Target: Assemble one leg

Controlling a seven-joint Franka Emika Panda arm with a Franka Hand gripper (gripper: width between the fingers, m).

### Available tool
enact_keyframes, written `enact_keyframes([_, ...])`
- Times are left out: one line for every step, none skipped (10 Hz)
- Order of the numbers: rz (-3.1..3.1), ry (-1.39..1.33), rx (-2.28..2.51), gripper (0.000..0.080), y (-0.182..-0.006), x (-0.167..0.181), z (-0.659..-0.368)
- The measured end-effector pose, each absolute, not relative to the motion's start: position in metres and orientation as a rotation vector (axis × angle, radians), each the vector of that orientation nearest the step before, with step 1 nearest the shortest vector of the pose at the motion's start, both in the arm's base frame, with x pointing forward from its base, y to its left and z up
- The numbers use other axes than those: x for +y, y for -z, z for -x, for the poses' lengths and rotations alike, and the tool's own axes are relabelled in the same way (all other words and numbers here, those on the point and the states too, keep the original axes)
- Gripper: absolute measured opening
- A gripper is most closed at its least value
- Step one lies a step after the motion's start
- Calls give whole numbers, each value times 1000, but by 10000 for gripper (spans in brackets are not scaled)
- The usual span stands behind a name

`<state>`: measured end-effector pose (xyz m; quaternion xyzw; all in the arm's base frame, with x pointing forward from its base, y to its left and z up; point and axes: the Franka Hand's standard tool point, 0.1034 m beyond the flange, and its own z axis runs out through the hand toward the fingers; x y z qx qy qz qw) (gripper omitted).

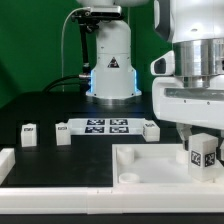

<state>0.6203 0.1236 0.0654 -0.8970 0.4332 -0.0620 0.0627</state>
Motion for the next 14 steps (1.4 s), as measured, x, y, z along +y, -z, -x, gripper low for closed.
enact_keyframes([2829, 206, 1066, 603, -65, 122, -621])
enact_keyframes([2913, 218, 846, 639, -65, 123, -620])
enact_keyframes([3001, 227, 538, 648, -64, 121, -620])
enact_keyframes([3051, 231, 288, 648, -64, 121, -619])
enact_keyframes([3083, 240, 38, 648, -64, 121, -619])
enact_keyframes([3098, 232, -190, 649, -64, 121, -618])
enact_keyframes([3097, 208, -406, 649, -65, 120, -619])
enact_keyframes([3090, 211, -527, 649, -67, 119, -620])
enact_keyframes([3084, 218, -613, 649, -67, 117, -621])
enact_keyframes([3084, 217, -613, 613, -66, 117, -621])
enact_keyframes([3084, 217, -610, 613, -66, 117, -621])
enact_keyframes([3084, 217, -610, 402, -66, 117, -621])
enact_keyframes([3090, 217, -569, 402, -66, 117, -621])
enact_keyframes([3090, 217, -561, 291, -66, 117, -621])
